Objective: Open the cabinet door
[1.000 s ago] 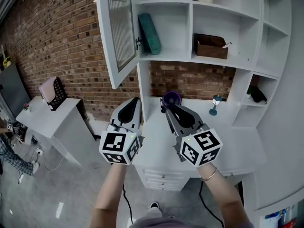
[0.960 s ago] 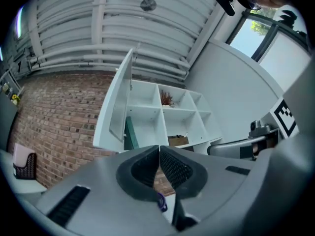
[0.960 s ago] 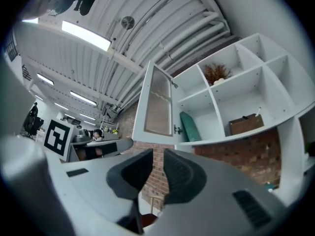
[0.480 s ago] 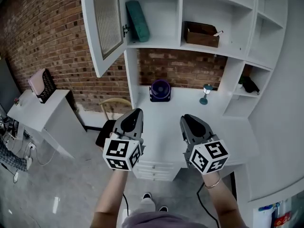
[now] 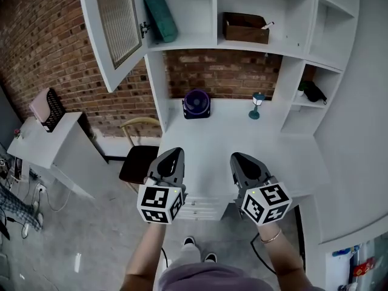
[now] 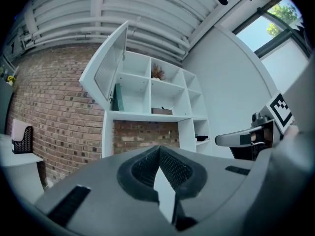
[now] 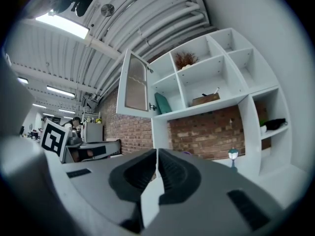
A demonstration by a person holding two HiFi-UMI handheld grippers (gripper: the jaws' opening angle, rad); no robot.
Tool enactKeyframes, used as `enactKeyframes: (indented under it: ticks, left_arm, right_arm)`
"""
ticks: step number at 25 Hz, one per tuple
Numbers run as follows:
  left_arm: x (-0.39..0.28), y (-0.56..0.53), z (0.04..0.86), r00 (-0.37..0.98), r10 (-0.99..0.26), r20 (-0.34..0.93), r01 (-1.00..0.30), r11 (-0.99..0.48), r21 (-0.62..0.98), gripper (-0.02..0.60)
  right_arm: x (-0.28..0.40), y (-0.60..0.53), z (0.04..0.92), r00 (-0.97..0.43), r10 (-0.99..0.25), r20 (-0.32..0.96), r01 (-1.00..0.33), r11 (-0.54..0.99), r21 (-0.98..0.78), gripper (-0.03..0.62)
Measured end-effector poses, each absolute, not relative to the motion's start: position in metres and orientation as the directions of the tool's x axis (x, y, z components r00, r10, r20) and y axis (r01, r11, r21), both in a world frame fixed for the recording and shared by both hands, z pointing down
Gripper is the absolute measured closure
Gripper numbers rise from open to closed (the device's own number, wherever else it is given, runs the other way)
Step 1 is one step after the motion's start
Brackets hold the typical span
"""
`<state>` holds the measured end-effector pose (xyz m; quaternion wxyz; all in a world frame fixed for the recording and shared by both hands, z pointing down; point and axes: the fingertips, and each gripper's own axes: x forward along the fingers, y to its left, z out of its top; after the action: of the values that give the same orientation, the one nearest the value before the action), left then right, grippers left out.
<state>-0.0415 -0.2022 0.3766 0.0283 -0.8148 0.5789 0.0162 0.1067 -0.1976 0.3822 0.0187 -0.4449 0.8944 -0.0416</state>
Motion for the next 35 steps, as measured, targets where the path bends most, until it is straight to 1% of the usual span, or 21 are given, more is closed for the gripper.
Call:
enactKeyframes:
  ticks: [8, 16, 24, 35]
  left_arm:
    - [-0.029, -0.19, 0.418, 0.356, -0.934, 0.012, -0.934, -0.356, 0.023, 0.578]
    - [-0.023, -0.175, 0.45, 0.364, -0.929, 0.068, -0.931, -0.36, 0.058, 0.578]
    - [-0.012, -0.164, 0.461, 0.376, -0.923, 0.083, -0.925, -0.368, 0.091, 0.578]
    - [-0.014, -0.153, 0.46, 0.355, -0.931, 0.078, -0.933, -0.348, 0.098, 0.578]
  right_arm:
    - [0.127, -0.184, 0.415, -0.573, -0.816, 0.076, -0.819, 0.565, -0.1, 0.591]
    - [0.141, -0.169, 0.459, -0.549, -0.82, 0.161, -0.834, 0.525, -0.17, 0.591]
    - [0.143, -0.162, 0.463, -0.549, -0.819, 0.167, -0.834, 0.525, -0.17, 0.592]
    - [0.148, -0.154, 0.466, -0.553, -0.818, 0.157, -0.829, 0.524, -0.194, 0.591]
